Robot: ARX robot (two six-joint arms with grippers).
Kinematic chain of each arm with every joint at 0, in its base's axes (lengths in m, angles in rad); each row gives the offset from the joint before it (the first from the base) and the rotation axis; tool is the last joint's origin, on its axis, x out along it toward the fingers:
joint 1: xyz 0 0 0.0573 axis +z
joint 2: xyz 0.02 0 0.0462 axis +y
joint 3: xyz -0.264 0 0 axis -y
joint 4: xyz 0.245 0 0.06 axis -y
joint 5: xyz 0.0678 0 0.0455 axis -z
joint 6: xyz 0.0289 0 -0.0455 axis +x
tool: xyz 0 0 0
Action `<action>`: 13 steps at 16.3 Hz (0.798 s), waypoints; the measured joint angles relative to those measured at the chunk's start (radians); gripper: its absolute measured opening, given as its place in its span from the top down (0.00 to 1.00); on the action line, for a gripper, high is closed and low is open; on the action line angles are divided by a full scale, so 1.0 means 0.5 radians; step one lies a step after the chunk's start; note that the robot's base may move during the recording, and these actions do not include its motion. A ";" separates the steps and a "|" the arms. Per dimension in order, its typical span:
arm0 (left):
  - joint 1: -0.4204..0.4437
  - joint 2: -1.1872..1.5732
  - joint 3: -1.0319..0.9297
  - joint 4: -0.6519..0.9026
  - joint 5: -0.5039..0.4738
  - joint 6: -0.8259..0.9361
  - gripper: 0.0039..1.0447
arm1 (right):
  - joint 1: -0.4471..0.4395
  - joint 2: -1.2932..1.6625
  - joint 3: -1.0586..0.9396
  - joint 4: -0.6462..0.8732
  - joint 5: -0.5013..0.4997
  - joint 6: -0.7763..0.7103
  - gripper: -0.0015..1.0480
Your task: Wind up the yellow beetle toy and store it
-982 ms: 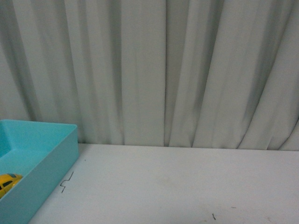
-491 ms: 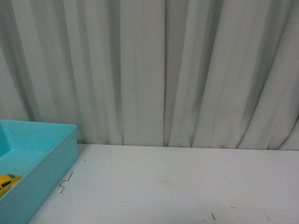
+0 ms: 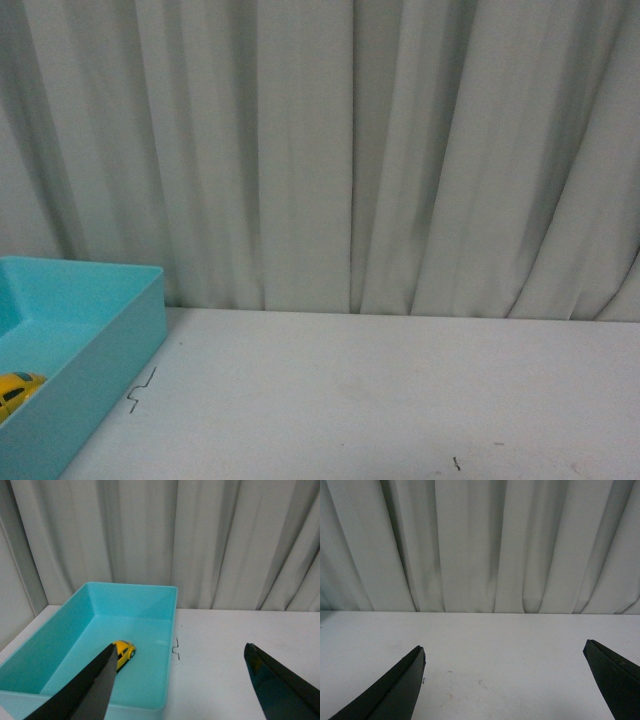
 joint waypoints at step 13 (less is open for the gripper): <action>0.000 0.000 0.000 0.001 0.000 0.001 0.06 | 0.000 0.000 0.000 0.001 0.000 -0.001 0.06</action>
